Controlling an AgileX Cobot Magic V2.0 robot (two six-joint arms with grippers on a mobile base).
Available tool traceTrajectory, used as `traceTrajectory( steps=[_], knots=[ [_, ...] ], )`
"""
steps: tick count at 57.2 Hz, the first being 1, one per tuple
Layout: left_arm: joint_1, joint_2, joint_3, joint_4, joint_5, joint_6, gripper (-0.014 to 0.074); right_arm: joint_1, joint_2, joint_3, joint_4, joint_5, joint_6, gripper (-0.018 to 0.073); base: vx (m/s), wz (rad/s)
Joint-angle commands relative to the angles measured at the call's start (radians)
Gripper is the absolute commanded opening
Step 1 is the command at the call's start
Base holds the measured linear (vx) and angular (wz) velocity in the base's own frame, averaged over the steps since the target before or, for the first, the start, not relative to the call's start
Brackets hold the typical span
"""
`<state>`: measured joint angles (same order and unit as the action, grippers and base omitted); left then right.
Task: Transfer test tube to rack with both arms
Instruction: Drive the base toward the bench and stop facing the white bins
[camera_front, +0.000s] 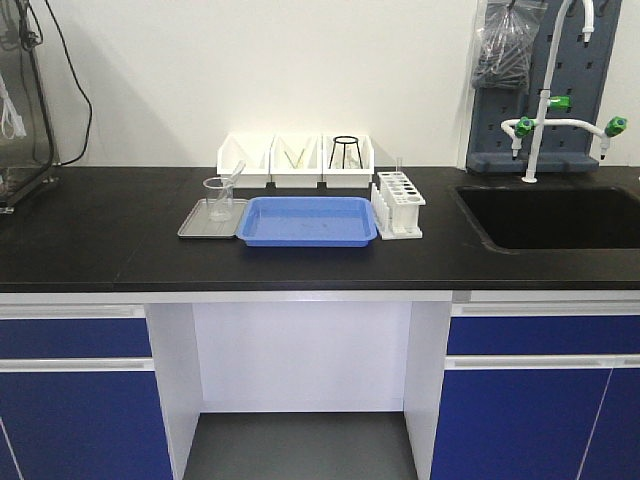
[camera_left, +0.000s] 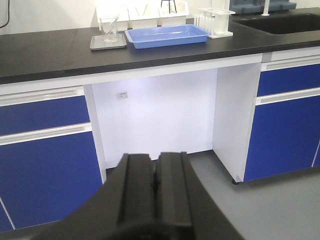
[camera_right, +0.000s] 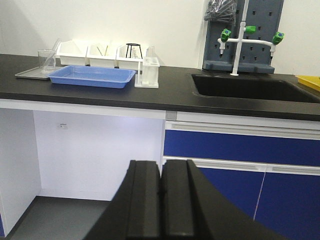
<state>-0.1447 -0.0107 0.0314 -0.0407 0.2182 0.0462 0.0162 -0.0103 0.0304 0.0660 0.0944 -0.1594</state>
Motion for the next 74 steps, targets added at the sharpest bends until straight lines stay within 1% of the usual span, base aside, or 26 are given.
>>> traceTrajectory(
  steps=[1,74],
  knots=[
    [0.003,-0.014,-0.029,-0.009,-0.08,-0.007,-0.0007,-0.004,-0.008,0.018,-0.008,-0.078,-0.001,-0.0011,0.0,0.0],
    [0.003,-0.014,-0.029,-0.009,-0.08,-0.007,-0.0007,-0.004,-0.008,0.018,-0.008,-0.078,-0.001,-0.0011,0.02,-0.01]
  ],
)
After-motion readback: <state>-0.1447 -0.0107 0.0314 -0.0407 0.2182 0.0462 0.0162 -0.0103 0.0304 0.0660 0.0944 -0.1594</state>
